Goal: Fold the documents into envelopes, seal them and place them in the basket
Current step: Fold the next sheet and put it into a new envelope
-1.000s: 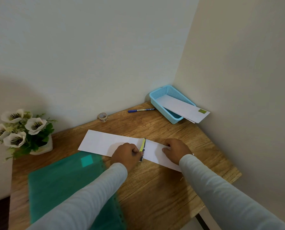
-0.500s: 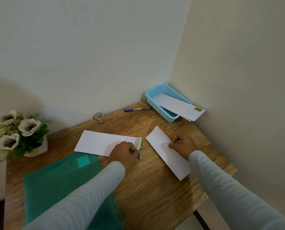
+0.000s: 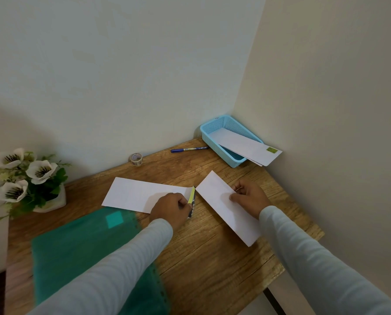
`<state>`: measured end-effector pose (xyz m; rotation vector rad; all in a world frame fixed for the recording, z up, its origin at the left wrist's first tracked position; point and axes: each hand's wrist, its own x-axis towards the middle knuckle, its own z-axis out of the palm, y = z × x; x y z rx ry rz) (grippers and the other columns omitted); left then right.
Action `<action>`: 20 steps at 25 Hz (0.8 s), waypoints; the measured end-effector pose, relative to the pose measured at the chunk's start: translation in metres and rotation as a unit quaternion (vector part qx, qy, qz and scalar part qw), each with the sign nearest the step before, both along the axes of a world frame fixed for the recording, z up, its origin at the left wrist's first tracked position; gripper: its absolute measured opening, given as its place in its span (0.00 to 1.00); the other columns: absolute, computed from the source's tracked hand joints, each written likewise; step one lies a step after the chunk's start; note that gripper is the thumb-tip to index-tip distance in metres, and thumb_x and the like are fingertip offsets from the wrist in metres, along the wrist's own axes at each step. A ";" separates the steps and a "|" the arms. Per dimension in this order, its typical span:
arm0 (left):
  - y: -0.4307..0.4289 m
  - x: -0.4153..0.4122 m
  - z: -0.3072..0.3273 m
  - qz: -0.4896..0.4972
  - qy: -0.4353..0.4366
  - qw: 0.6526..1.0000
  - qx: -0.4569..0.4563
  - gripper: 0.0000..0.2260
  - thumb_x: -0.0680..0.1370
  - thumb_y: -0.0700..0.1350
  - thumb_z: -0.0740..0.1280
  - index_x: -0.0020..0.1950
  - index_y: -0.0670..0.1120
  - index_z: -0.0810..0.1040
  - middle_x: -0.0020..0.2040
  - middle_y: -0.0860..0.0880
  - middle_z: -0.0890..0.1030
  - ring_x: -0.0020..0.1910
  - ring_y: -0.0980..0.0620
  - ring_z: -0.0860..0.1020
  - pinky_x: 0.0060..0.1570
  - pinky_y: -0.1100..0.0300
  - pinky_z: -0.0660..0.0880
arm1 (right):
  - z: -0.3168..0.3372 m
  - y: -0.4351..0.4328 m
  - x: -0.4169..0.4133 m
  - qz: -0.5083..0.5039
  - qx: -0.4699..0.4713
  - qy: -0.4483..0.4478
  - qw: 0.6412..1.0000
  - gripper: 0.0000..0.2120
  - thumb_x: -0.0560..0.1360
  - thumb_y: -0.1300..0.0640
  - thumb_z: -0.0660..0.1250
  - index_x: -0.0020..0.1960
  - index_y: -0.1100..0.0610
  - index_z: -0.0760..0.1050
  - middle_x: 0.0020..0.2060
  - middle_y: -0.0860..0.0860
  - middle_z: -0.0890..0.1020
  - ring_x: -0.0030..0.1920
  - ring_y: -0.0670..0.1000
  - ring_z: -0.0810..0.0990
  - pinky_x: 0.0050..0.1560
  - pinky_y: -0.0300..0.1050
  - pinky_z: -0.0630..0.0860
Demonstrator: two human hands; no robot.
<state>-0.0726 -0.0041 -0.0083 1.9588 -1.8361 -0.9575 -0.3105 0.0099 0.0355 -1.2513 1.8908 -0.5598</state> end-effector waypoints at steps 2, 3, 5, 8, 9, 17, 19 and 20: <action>-0.001 0.000 0.000 -0.004 -0.002 1.000 0.000 0.03 0.78 0.53 0.71 0.48 0.55 0.80 0.52 0.52 0.83 0.50 0.51 0.79 0.50 0.59 0.77 | -0.001 0.001 0.000 0.015 0.007 0.006 1.000 0.05 0.77 0.55 0.71 0.51 0.51 0.76 0.52 0.50 0.82 0.52 0.52 0.80 0.51 0.48 0.75; -0.001 0.000 0.000 -0.006 -0.003 1.000 -0.001 0.03 0.78 0.52 0.71 0.48 0.54 0.81 0.53 0.52 0.83 0.50 0.51 0.79 0.50 0.59 0.77 | -0.001 0.002 -0.001 0.018 0.009 0.011 1.000 0.05 0.77 0.55 0.71 0.52 0.51 0.77 0.53 0.50 0.82 0.52 0.51 0.80 0.50 0.47 0.74; -0.001 0.000 -0.001 -0.007 -0.003 1.000 -0.001 0.03 0.78 0.52 0.72 0.49 0.54 0.81 0.53 0.52 0.83 0.50 0.51 0.79 0.52 0.58 0.78 | -0.001 0.003 0.000 0.024 0.010 0.023 0.999 0.05 0.77 0.55 0.71 0.52 0.51 0.77 0.52 0.50 0.82 0.51 0.49 0.79 0.48 0.45 0.73; 0.000 0.000 -0.001 -0.005 -0.002 1.000 0.001 0.04 0.78 0.53 0.72 0.48 0.55 0.80 0.54 0.52 0.82 0.52 0.51 0.79 0.54 0.57 0.78 | -0.001 0.005 0.003 0.032 0.017 0.029 0.999 0.05 0.77 0.55 0.71 0.52 0.51 0.78 0.52 0.49 0.81 0.51 0.50 0.79 0.49 0.45 0.73; 0.000 -0.001 -0.001 -0.006 -0.006 1.000 0.001 0.04 0.78 0.53 0.72 0.48 0.55 0.80 0.54 0.53 0.82 0.52 0.51 0.79 0.54 0.57 0.78 | -0.001 0.005 0.005 0.038 0.021 0.032 0.999 0.05 0.77 0.55 0.71 0.53 0.51 0.78 0.52 0.49 0.81 0.51 0.50 0.79 0.49 0.45 0.73; 0.004 0.000 0.000 -0.011 0.007 1.000 -0.008 0.05 0.78 0.52 0.71 0.43 0.55 0.78 0.48 0.54 0.81 0.47 0.53 0.78 0.54 0.54 0.80 | -0.003 -0.001 0.023 0.109 0.078 0.049 0.990 0.07 0.77 0.57 0.70 0.54 0.52 0.79 0.51 0.49 0.80 0.52 0.51 0.79 0.50 0.44 0.74; 0.007 0.000 0.000 -0.014 0.012 1.000 -0.014 0.05 0.78 0.51 0.71 0.43 0.55 0.78 0.47 0.55 0.80 0.47 0.53 0.78 0.53 0.54 0.80 | -0.002 -0.007 0.028 0.128 0.093 0.054 0.986 0.07 0.76 0.59 0.69 0.54 0.52 0.79 0.54 0.51 0.81 0.53 0.52 0.79 0.51 0.45 0.74; 0.008 0.000 0.000 -0.015 0.015 1.000 -0.018 0.05 0.78 0.51 0.71 0.43 0.55 0.78 0.46 0.55 0.80 0.46 0.53 0.78 0.52 0.54 0.80 | -0.003 -0.010 0.029 0.139 0.100 0.057 0.984 0.08 0.76 0.59 0.68 0.54 0.51 0.79 0.55 0.52 0.80 0.55 0.53 0.79 0.51 0.45 0.73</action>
